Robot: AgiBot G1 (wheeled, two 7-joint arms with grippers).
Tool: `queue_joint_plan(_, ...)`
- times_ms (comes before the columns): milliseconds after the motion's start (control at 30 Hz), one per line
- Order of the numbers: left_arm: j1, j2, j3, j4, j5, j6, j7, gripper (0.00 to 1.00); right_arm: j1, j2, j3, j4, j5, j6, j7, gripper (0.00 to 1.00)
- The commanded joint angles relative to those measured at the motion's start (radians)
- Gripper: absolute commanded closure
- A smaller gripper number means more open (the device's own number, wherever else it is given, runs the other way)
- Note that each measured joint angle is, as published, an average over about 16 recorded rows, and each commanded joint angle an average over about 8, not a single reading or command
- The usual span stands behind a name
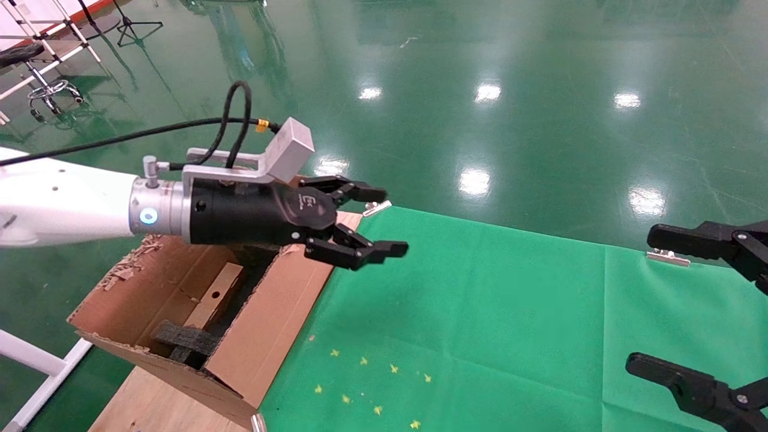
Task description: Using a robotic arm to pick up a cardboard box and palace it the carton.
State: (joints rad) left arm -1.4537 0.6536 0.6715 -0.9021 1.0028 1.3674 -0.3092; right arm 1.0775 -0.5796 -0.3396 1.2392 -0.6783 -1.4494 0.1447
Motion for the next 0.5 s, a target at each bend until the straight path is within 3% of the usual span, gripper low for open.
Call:
queue_joint_plan(33,0.031,-0.004,-0.033,-0.032,-0.023,0.011,0.010,0.00,0.000,0.000,0.000,0.000,0.000,0.000,0.000,0.00)
queue_joint_plan(500,0.261,-0.029,-0.270,-0.263,-0.187,0.088,0.084,0.00,0.000,0.000,0.000,0.000,0.000,0.000,0.000,0.00)
